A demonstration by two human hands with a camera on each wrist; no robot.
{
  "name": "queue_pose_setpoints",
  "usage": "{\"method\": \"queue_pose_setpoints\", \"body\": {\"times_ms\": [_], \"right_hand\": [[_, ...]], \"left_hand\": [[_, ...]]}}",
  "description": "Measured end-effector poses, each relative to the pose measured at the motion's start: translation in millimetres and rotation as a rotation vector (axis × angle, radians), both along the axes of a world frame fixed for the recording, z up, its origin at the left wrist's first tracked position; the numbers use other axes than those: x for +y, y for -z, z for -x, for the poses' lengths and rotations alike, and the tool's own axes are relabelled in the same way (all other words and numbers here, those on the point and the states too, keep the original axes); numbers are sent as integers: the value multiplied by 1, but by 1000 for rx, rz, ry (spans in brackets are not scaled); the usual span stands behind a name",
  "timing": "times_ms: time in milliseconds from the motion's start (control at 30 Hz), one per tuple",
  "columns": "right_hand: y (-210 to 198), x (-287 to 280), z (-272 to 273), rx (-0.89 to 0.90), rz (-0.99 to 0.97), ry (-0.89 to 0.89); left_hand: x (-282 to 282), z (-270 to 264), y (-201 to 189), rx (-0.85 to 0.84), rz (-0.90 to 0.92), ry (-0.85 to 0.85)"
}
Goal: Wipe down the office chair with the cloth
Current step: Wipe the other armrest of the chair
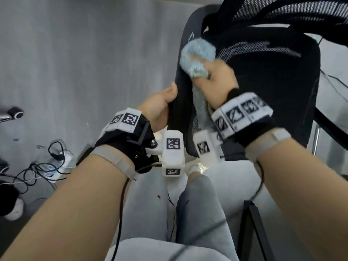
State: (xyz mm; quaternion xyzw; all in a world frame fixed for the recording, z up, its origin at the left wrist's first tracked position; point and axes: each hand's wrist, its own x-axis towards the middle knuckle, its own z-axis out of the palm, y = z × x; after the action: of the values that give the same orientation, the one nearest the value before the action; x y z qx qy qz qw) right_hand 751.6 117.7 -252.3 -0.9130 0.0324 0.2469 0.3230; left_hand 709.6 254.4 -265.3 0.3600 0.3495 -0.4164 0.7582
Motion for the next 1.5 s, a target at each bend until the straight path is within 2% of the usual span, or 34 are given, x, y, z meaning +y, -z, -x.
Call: {"method": "queue_pose_setpoints", "body": {"times_ms": [67,167,300,367,567,667,800,900,1033,1133,1233,1333,1400,1500], "right_hand": [[-3,1,16,45,-7,-64],[-2,0,-4,27,34,-58],[6,4,-47,-17,3,138],[4,7,-50,-26,1,172],[-10,4,-11,59,14,44],[-14,4,-32,28,127,4],[-7,12,-75,-40,201,138],[-7,19,-72,-14,185,185],[-16,22,-42,109,198,55],[-17,26,-51,89,310,-13],[-10,34,-78,82,340,110],[-7,35,-85,71,275,184],[-14,30,-70,94,222,129],[-23,20,-30,135,158,-65]], "left_hand": [[-2,0,1,-15,-10,-21],[0,-3,0,-25,12,-21],[4,-13,-1,-45,32,60],[5,-18,-1,-44,26,94],[9,-22,4,-94,-80,218],[11,-23,2,-92,-99,260],[9,-25,-1,-84,-129,267],[10,-26,0,-80,-117,276],[16,-24,4,-73,-60,277],[15,-19,5,-63,-50,264],[15,-20,5,-63,-52,250],[15,-23,6,-62,-32,255],[15,-22,5,-63,-56,264],[14,-17,6,-88,-49,288]]}}
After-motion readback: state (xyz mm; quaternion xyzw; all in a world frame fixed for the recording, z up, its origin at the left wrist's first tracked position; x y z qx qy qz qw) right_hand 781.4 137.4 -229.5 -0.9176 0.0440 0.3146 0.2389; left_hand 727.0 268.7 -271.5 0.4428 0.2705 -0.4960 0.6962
